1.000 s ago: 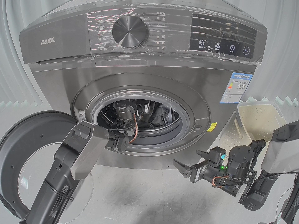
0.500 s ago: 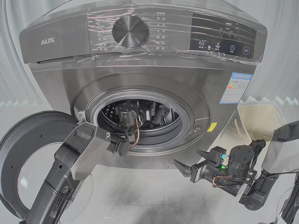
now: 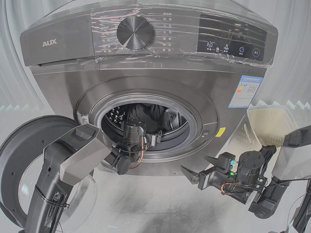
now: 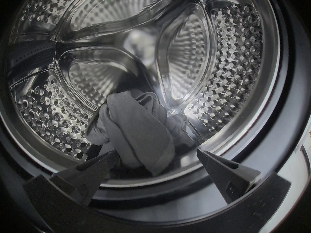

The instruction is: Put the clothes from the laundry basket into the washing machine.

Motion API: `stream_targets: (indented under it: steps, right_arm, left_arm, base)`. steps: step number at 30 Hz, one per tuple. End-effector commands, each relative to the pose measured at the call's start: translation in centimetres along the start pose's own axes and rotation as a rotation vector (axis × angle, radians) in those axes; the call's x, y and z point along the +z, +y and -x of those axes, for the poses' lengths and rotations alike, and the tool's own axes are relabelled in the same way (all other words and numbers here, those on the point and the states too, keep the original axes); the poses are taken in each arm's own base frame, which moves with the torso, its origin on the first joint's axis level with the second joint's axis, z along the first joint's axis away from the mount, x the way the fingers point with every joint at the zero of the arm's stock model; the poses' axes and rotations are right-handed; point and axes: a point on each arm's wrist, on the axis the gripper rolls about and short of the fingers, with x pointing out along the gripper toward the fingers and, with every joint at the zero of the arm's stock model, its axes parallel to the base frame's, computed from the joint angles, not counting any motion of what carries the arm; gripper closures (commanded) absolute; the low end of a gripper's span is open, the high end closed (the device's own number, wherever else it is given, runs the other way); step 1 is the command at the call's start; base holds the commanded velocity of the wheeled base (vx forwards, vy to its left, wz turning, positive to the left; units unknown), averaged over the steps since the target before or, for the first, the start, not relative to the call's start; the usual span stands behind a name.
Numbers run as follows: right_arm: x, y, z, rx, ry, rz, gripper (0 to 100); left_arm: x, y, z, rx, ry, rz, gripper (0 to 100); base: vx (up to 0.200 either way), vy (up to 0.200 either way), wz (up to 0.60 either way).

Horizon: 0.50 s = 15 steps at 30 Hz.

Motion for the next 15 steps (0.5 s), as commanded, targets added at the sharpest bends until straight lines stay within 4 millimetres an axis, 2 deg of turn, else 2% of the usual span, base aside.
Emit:
stream_targets:
  steps: [1, 7, 8, 9, 15]
  right_arm:
    - [0.0, 0.0, 0.0, 0.0, 0.0, 0.0, 0]
    - [0.1, 0.0, 0.1, 0.0, -0.002, -0.001, 0]
    - [0.1, 0.0, 0.1, 0.0, -0.002, -0.001, 0]
    - [0.1, 0.0, 0.1, 0.0, -0.003, -0.001, 0]
    - [0.1, -0.1, 0.1, -0.002, -0.004, -0.001, 0]
  left_arm:
    - [2.4, -0.9, 3.0, -0.035, 0.007, -0.01, 0]
    - [3.2, -3.0, 6.3, -0.095, 0.025, -0.027, 0]
    - [3.2, -3.0, 6.3, -0.095, 0.025, -0.027, 0]
    - [3.1, -3.5, 7.4, -0.111, 0.033, -0.033, 0]
    - [3.1, -5.1, 10.3, -0.164, 0.017, -0.04, 0]
  base:
    - [0.0, 0.0, 0.0]
    - [0.0, 0.0, 0.0]
    - [0.0, 0.0, 0.0]
    - [0.0, 0.0, 0.0]
    - [0.0, 0.0, 0.0]
